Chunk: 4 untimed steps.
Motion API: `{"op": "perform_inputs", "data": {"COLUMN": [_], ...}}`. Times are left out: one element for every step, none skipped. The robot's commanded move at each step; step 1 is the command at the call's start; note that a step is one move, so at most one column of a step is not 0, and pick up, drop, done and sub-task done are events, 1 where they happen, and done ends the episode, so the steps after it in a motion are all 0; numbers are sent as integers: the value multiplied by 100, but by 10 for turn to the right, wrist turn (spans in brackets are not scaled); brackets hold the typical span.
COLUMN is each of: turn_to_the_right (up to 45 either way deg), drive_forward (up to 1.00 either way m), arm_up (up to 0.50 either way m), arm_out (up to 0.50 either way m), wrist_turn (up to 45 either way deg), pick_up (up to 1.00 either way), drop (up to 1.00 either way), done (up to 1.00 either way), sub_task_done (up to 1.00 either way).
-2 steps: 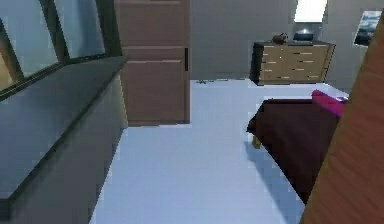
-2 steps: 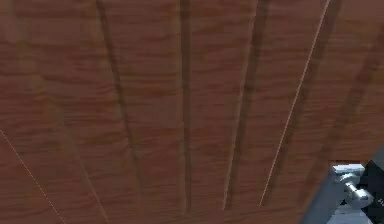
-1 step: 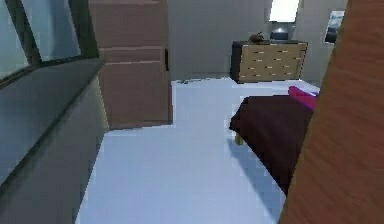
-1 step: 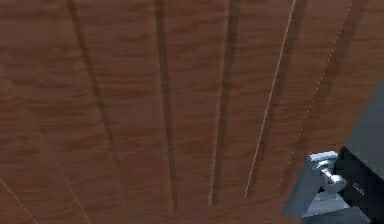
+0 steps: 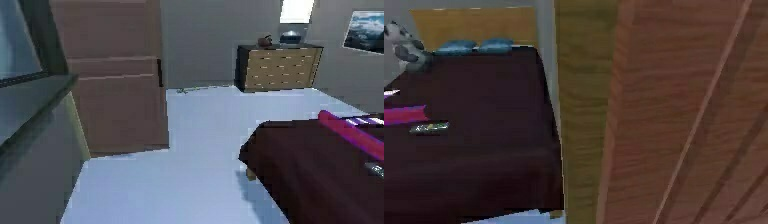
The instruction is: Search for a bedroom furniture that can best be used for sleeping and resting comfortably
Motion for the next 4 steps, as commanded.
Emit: {"op": "perform_inputs", "data": {"turn_to_the_right": [450,30,-120,0], "drive_forward": [0,0,0,20], "arm_up": [0,0,0,0], "arm_out": [0,0,0,0], "wrist_turn": [0,0,0,0], "pick_up": [0,0,0,0], "drop": [0,0,0,0], "done": [0,0,0,0], "sub_task_done": [0,0,0,0]}}
